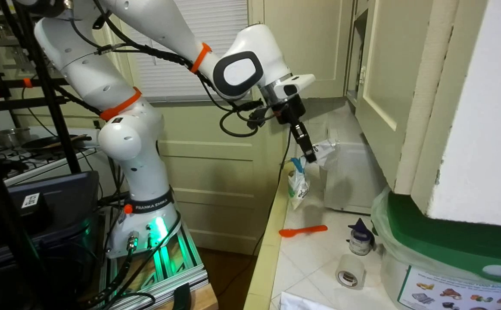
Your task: Put the plastic bag on the microwave
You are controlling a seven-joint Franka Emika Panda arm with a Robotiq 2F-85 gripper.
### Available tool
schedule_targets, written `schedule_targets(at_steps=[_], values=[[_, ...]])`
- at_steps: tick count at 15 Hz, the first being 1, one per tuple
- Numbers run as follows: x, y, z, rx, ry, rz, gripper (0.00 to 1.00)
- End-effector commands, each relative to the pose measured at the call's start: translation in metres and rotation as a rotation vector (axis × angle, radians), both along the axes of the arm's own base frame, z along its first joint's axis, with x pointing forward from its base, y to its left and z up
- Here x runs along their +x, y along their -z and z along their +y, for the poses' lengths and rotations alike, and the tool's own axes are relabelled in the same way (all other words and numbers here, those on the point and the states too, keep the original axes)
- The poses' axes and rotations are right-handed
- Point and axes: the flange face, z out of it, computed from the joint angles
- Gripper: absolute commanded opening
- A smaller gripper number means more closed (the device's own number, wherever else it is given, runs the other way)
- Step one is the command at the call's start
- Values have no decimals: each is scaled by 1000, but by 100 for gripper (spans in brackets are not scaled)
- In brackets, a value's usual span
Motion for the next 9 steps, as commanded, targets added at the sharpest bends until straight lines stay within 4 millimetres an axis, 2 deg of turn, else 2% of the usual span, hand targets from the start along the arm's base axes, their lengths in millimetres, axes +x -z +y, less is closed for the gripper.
schedule_targets(at_steps=[1, 4, 8, 9], values=[[-6, -36, 25, -14, -35, -43, 1], [-8, -58, 46, -11, -64, -95, 1], [1, -86, 65, -22, -107, -188, 1], [4, -73, 56, -27, -86, -151, 1]])
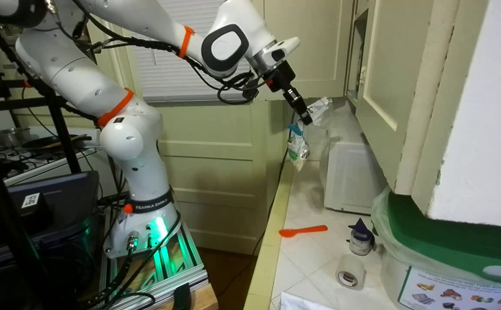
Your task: Put the plastic bag on the microwave
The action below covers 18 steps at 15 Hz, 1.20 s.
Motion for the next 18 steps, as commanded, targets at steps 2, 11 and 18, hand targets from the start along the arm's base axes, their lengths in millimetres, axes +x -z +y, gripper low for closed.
schedule_targets(at_steps=[2, 11, 18], values=[[1, -3, 3, -4, -4, -4, 3], [21, -21, 5, -44, 6, -322, 1], [42, -15, 15, -24, 0, -567, 1]])
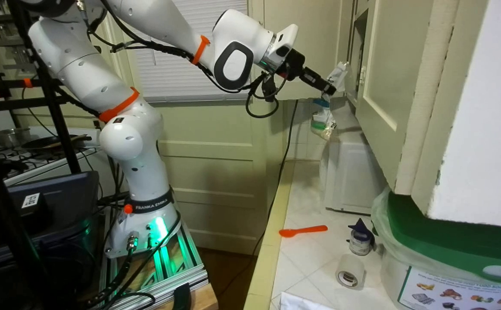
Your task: Put the plastic bag on the microwave
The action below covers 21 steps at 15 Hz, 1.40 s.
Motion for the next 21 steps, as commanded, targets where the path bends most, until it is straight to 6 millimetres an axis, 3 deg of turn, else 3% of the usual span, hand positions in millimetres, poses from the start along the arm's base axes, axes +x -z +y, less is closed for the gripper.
schedule_targets(at_steps=[1, 7, 13, 21], values=[[11, 8, 5, 10, -2, -131, 1], [23, 35, 9, 24, 6, -237, 1], [30, 57, 25, 68, 5, -368, 1], [26, 88, 23, 91, 78, -546, 1]])
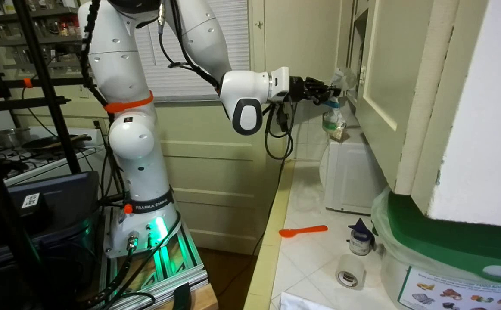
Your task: Put the plastic bag on the microwave
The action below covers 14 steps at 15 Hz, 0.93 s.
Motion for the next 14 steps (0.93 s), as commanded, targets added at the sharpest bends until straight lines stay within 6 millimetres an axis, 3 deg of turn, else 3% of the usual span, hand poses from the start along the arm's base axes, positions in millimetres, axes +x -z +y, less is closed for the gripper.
schedule_targets(at_steps=[1, 3, 13, 14], values=[[2, 15, -4, 50, 62, -64, 1], [9, 8, -10, 87, 92, -61, 1], [39, 25, -14, 142, 139, -84, 1], [41, 27, -14, 145, 141, -82, 28]])
